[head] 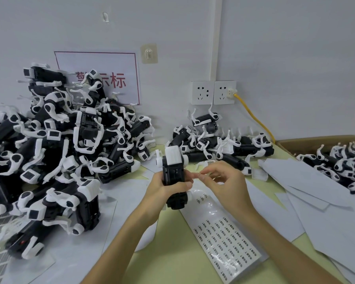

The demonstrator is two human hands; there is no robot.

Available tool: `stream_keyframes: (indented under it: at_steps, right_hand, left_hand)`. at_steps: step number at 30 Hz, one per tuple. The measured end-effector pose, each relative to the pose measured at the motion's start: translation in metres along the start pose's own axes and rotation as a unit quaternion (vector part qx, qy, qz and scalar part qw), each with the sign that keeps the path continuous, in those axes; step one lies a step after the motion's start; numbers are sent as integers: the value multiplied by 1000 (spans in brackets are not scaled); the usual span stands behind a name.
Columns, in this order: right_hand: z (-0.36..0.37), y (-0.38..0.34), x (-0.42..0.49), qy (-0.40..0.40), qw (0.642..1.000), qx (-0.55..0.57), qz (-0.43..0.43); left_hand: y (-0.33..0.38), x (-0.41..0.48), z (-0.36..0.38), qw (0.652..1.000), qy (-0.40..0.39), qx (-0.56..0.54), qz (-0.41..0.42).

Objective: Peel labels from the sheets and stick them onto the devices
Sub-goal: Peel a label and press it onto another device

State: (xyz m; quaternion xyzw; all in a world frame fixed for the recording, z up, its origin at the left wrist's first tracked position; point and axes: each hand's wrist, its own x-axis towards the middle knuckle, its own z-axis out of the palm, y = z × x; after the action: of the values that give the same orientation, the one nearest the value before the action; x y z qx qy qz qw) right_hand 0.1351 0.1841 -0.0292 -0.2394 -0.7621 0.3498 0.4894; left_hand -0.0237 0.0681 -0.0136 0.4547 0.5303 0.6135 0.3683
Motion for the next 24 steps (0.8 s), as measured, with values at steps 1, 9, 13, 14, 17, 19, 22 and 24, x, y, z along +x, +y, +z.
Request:
stream_keyframes:
  at_steps: [1,9,13,14,17,19,22,24]
  right_hand:
    - [0,0,0,-2,1000,-3,0]
    - [2,0,-1,-10,1000,-18,2]
    - [3,2,-1,-16,999,-39,-13]
    - [3,2,-1,-14,999,-44,-17]
    - [3,2,-2,-15,997,-62,-33]
    - [3,1,-3,-13,996,-70,-53]
    - [3,0,-4,-11,993,-81,-82]
    - [4,-1,-5,-11,992,-87,-89]
  left_hand:
    - [0,0,0,1000,-4,1,0]
    - [-2,1,-1,1000,-11,0,7]
    - [-3,0,0,1000,-11,-4,2]
    - [-3,0,0,1000,-12,-5,0]
    - [-3,0,2,1000,-4,-4,-7]
    - [-4,1,4,1000,13,-8,-11]
    - [-4,2,8,999,29,-6,-14]
    - [-4,2,10,999,30,-17,-19]
